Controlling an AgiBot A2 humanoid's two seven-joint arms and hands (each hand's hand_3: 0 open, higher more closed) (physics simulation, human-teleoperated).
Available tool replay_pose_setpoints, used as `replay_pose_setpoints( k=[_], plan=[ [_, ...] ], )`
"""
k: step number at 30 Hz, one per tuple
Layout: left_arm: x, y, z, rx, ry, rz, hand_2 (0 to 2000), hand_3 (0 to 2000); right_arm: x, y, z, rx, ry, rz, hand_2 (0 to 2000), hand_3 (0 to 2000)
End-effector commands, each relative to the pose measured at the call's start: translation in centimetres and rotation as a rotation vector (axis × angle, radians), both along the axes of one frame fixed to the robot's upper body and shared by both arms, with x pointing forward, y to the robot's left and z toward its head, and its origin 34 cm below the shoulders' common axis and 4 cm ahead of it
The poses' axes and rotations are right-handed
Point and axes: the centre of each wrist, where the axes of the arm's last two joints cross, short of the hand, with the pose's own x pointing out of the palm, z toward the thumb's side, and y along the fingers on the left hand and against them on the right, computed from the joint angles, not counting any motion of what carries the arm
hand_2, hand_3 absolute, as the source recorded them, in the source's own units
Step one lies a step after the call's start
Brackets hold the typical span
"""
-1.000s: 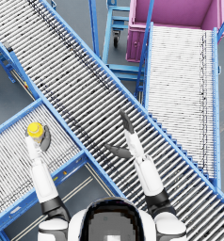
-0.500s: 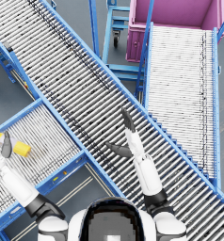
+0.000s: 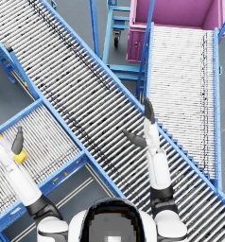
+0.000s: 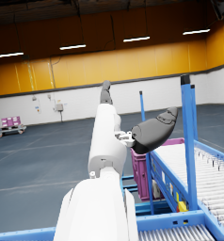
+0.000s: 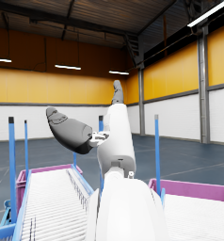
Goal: Pick up the oil and place it on the left assembly line, put the cola on the right, and keep Sprite still
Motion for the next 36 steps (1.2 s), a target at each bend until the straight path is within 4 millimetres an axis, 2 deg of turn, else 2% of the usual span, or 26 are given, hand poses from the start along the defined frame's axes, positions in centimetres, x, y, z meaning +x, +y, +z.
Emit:
replay_pose_setpoints(
  k=[1,4,10,11,12,17,36],
  plan=[
    [1.0,-2.8,1.1,0.067,-0.016,-0.102,0,0,0.2,-2.1,1.1,0.051,-0.031,-0.068,0,0],
    [1.8,-5.2,2.4,0.142,-0.035,-0.192,0,0,0.4,-3.7,1.0,0.086,-0.024,-0.121,0,0],
    [2.4,-10.4,3.3,0.236,-0.058,-0.372,0,0,0.3,-5.4,0.7,0.122,-0.015,-0.176,0,0],
    [2.5,-10.7,3.7,0.247,-0.070,-0.382,0,0,0.1,-5.3,0.8,0.121,-0.023,-0.173,0,0],
    [2.4,-9.0,2.7,0.203,-0.038,-0.325,0,0,0.2,-4.8,0.3,0.111,-0.006,-0.158,0,0],
    [2.5,-10.0,2.0,0.160,-0.021,-0.389,0,0,-0.1,-4.9,-0.7,0.091,0.031,-0.129,0,0],
    [2.1,-16.0,-2.5,-0.258,0.166,-0.825,0,0,-2.9,-4.6,-6.6,-0.068,0.303,0.148,0,0]
  ],
)
